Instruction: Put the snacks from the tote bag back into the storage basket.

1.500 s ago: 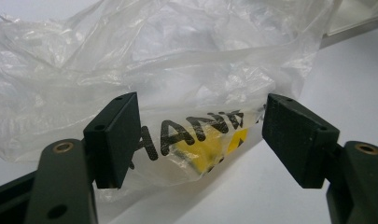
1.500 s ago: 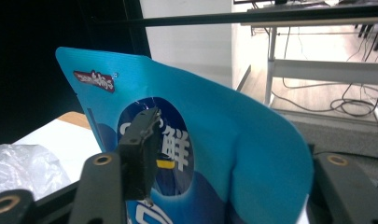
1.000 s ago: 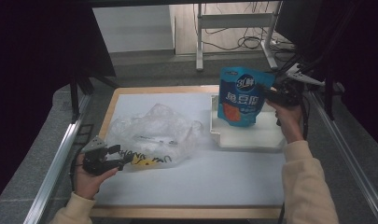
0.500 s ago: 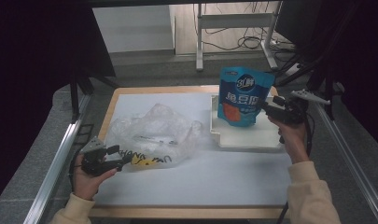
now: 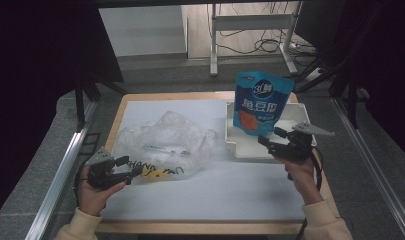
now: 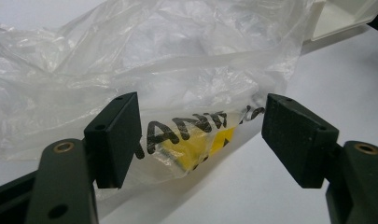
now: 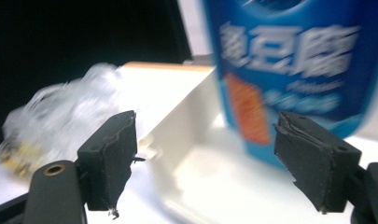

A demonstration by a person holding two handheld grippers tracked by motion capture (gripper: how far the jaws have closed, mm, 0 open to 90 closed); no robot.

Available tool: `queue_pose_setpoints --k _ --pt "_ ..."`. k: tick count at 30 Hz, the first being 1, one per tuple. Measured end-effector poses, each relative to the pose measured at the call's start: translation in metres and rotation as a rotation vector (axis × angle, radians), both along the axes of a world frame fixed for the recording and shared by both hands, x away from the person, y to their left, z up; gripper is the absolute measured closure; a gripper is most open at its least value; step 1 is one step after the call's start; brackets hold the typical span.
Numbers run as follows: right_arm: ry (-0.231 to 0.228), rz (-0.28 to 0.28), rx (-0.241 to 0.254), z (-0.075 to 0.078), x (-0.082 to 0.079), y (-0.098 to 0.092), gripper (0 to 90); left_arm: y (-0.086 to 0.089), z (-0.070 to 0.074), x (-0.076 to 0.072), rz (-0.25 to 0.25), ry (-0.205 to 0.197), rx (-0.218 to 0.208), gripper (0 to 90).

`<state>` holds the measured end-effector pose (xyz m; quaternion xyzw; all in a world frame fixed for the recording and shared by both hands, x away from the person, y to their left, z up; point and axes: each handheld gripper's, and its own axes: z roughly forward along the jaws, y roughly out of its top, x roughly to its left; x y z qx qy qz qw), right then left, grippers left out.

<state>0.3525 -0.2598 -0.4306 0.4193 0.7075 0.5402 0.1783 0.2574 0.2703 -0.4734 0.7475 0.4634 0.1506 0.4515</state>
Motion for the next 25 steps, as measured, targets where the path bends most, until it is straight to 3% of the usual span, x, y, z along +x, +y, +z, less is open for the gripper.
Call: queue_pose_setpoints --k 3,11,19,25 --pt "0.017 0.083 -0.027 -0.013 -0.014 0.023 21.2 -0.001 0.000 -0.001 -0.002 0.002 -0.003 29.0" --pt "0.031 0.176 -0.060 -0.028 -0.029 0.050 21.3 -0.003 -0.001 -0.001 -0.010 0.003 -0.004 29.0" --pt "0.035 0.173 -0.049 -0.028 -0.029 0.048 21.2 -0.002 0.000 -0.001 -0.010 0.000 -0.002 28.9" --pt "0.007 0.172 -0.038 -0.026 -0.033 0.046 21.2 -0.002 0.001 -0.002 -0.009 -0.003 -0.006 28.7"
